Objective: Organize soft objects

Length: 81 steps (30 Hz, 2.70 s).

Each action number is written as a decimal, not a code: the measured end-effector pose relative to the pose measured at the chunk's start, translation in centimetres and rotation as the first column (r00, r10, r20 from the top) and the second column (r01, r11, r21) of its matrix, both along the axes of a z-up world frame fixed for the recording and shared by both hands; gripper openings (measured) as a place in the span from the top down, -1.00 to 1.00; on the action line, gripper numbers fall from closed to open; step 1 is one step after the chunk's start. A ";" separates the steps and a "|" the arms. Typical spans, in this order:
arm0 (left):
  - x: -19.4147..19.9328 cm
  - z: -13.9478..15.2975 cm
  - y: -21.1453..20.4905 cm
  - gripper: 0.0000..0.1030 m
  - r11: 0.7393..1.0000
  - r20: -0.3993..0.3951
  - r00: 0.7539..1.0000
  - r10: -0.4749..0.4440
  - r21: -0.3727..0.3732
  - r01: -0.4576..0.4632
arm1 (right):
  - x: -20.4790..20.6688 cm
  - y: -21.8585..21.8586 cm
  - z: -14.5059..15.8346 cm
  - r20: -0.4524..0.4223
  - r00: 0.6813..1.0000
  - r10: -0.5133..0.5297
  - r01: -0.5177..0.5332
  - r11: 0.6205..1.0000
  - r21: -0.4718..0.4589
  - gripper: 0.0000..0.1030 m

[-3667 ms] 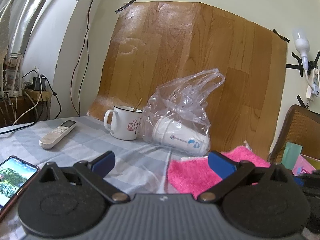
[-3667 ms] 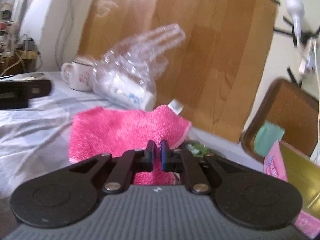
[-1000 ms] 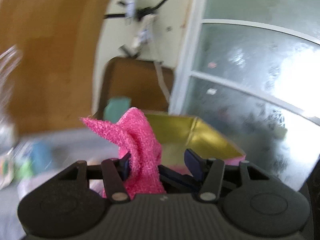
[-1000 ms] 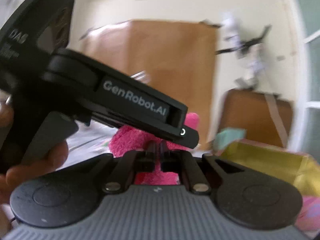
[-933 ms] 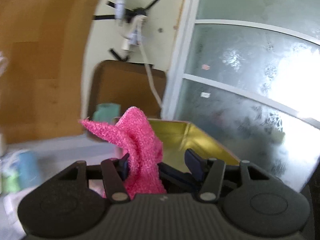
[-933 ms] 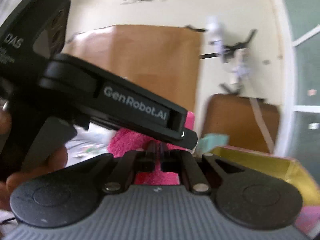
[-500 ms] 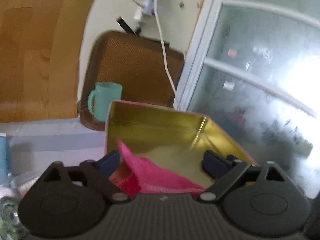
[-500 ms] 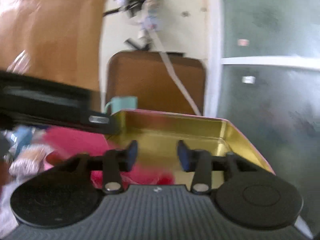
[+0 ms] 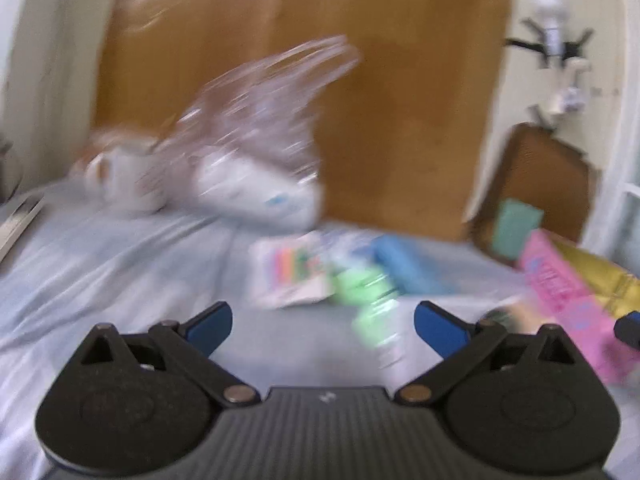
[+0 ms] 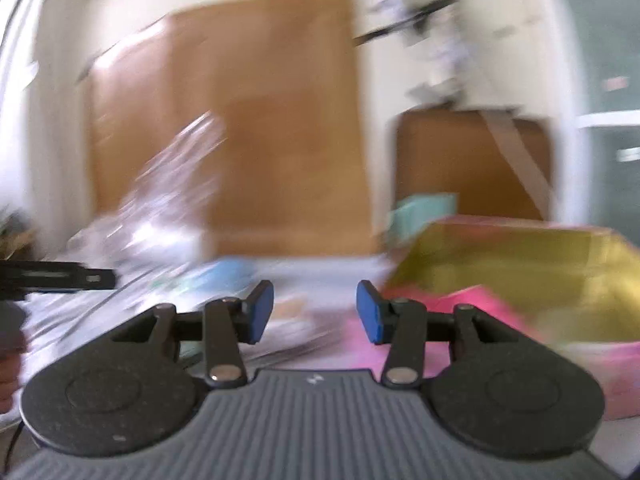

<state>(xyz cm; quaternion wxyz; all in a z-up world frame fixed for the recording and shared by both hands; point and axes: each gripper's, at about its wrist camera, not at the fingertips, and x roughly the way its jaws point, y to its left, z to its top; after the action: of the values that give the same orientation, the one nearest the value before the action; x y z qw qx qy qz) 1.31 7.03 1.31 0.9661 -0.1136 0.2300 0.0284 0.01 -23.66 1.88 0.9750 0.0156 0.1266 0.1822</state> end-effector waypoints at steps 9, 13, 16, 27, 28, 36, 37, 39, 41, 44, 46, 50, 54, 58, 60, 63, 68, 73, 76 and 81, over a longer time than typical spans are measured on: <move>-0.8 0.0 0.7 -0.99 0.997 0.086 0.996 -0.032 -0.065 0.038 | 4.2 6.9 -1.6 -0.250 0.965 0.084 -0.087 0.996 -0.002 -0.01; -1.3 -0.1 0.9 -0.99 0.995 0.113 0.992 -0.048 -0.082 0.057 | 5.0 8.4 -2.5 -0.346 0.935 0.073 -0.068 0.997 0.027 -0.18; -1.3 -0.2 1.3 -0.99 0.993 0.113 0.992 -0.051 -0.104 0.063 | 4.4 9.8 -2.6 -0.335 0.941 0.051 -0.053 0.999 0.002 -0.30; -1.4 -0.2 1.6 -0.99 0.989 0.114 0.992 -0.058 -0.129 0.073 | 3.5 8.7 -2.5 -0.326 0.945 0.025 -0.039 0.999 -0.036 0.17; -1.4 -0.2 1.6 -0.99 0.989 0.112 0.992 -0.061 -0.128 0.075 | 3.0 8.3 -2.5 -0.325 0.945 0.038 -0.051 0.998 -0.033 0.18; -0.5 -0.3 0.2 -0.99 0.969 0.042 0.975 -0.220 -0.106 0.224 | -3.4 7.3 -3.0 -0.280 0.944 0.177 -0.227 0.961 -0.159 0.22; -0.4 -0.3 0.0 -0.99 0.965 0.024 0.970 -0.241 -0.104 0.242 | -4.2 7.3 -3.0 -0.268 0.946 0.181 -0.237 0.952 -0.194 0.22; -0.5 -0.3 -0.5 -0.99 0.959 -0.006 0.966 -0.259 -0.119 0.257 | -5.5 7.4 -3.2 -0.221 0.958 0.184 -0.237 0.940 -0.244 0.22; -1.0 -0.4 -0.8 -0.99 0.943 -0.031 0.958 -0.284 -0.188 0.274 | -5.9 7.2 -3.2 -0.207 0.960 0.188 -0.238 0.938 -0.252 0.21; -1.7 -0.8 -1.7 -0.99 0.910 -0.096 0.933 -0.347 -0.274 0.311 | -5.5 6.6 -3.1 -0.216 0.957 0.193 -0.238 0.949 -0.207 0.21; -2.3 -0.7 -2.5 -0.99 0.907 -0.132 0.920 -0.369 -0.268 0.325 | -5.4 6.2 -3.0 -0.216 0.956 0.200 -0.242 0.952 -0.188 0.21; -2.7 -0.8 -3.9 -0.99 0.878 -0.177 0.885 -0.431 -0.310 0.366 | -5.4 6.0 -3.2 -0.207 0.957 0.205 -0.241 0.955 -0.171 0.22; -2.4 -0.7 -5.8 -0.82 0.870 -0.210 0.862 -0.461 -0.299 0.393 | -5.7 5.6 -3.5 -0.196 0.958 0.212 -0.242 0.959 -0.148 0.22; -2.0 -0.6 -7.6 -0.55 0.858 -0.230 0.840 -0.491 -0.295 0.420 | -6.1 4.8 -3.8 -0.178 0.958 0.226 -0.250 0.961 -0.122 0.22; -1.5 -0.5 -8.6 -0.23 0.843 -0.237 0.823 -0.516 -0.310 0.440 | -6.4 4.5 -3.8 -0.161 0.960 0.231 -0.249 0.962 -0.108 0.23; -0.9 0.1 -10.1 -0.19 0.829 -0.235 0.808 -0.541 -0.310 0.465 | -6.9 4.0 -3.3 -0.115 0.972 0.206 -0.219 0.969 -0.111 0.24; 0.7 3.2 -13.8 -0.18 0.788 -0.172 0.779 -0.603 -0.281 0.548 | -7.0 1.7 -1.7 -0.010 0.995 0.102 -0.102 0.990 -0.097 0.24; 3.1 7.2 -20.3 -0.18 0.724 -0.093 0.722 -0.685 -0.188 0.663 | -6.3 -1.8 0.7 0.117 0.992 -0.054 0.066 0.993 -0.103 0.24; 5.1 8.0 -24.3 -0.20 0.684 -0.077 0.684 -0.726 -0.188 0.705 | -5.2 -4.5 1.5 0.143 0.980 -0.140 0.153 0.985 -0.083 0.24; 8.0 7.2 -31.0 -0.37 0.645 -0.092 0.640 -0.763 -0.172 0.745 | -2.6 -8.5 1.1 0.138 0.952 -0.274 0.288 0.953 -0.093 0.26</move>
<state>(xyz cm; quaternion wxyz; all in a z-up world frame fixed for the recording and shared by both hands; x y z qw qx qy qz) 9.29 -23.93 8.52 0.8601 -0.0613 0.3325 -0.3820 -2.58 -32.17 3.01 0.9962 -0.0325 0.0723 0.0348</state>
